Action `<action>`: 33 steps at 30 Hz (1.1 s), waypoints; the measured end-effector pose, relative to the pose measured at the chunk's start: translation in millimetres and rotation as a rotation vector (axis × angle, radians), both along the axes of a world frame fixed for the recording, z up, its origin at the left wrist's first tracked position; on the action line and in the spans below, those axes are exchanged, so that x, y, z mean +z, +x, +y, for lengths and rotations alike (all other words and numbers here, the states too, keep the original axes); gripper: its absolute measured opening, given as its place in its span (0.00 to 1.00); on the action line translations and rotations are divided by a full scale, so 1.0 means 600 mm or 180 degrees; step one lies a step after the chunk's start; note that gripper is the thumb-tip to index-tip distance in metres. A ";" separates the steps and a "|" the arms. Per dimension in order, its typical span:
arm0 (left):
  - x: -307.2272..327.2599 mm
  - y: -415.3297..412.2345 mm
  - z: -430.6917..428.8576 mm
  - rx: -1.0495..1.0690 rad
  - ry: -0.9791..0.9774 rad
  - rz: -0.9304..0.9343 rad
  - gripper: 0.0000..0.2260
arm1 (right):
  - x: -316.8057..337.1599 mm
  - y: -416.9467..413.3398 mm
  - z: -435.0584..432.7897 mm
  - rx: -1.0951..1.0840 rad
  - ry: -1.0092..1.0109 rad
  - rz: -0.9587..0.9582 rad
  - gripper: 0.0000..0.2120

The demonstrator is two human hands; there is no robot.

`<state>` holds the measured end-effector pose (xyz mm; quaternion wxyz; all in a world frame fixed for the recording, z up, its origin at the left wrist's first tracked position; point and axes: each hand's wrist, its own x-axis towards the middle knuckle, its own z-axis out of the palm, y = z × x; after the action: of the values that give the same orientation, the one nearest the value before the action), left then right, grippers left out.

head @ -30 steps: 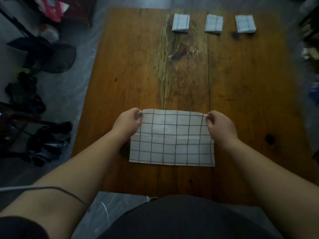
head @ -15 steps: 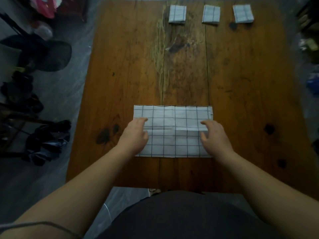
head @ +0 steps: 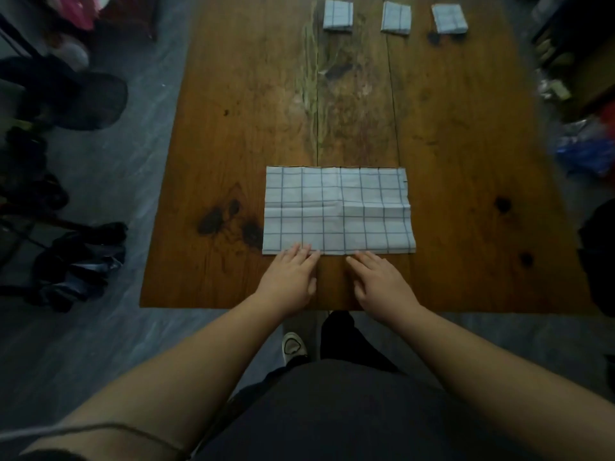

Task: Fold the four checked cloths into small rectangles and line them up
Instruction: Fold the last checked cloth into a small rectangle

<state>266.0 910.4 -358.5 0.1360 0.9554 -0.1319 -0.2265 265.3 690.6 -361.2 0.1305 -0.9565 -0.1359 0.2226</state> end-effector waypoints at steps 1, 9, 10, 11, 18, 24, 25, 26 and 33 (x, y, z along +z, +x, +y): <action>-0.003 -0.001 0.002 -0.0003 0.0073 0.0066 0.29 | 0.001 -0.002 0.004 0.0000 -0.0103 0.0027 0.27; -0.018 -0.015 -0.002 0.0249 0.0281 0.0279 0.30 | -0.007 0.004 0.029 -0.0002 -0.0546 0.0206 0.30; -0.018 -0.017 -0.002 0.0295 0.0277 0.0327 0.29 | -0.010 0.005 0.030 -0.0016 -0.0568 0.0207 0.30; -0.018 -0.019 -0.001 0.0335 0.0269 0.0361 0.29 | -0.012 0.005 0.030 -0.0036 -0.0583 0.0201 0.30; -0.011 -0.040 0.015 0.0282 0.0246 0.0390 0.28 | -0.012 -0.040 0.037 -0.0056 -0.0586 0.0099 0.30; -0.006 -0.122 0.030 0.0232 0.0339 0.0326 0.29 | -0.014 -0.119 0.037 -0.0027 -0.0473 0.0070 0.31; -0.007 -0.134 0.031 0.0231 0.0358 0.0338 0.29 | -0.014 -0.129 0.036 -0.0004 -0.0458 0.0103 0.31; -0.008 -0.145 0.030 0.0228 0.0377 0.0351 0.30 | -0.014 -0.137 0.035 0.0008 -0.0443 0.0126 0.31; -0.011 -0.148 -0.016 -0.0077 0.0314 0.0021 0.31 | -0.023 -0.150 0.036 0.0192 -0.0345 -0.0081 0.32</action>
<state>177.0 901.1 -365.4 0.0864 0.9585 -0.1316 -0.2375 175.5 712.5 -374.9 0.0700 -0.9604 -0.1540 0.2213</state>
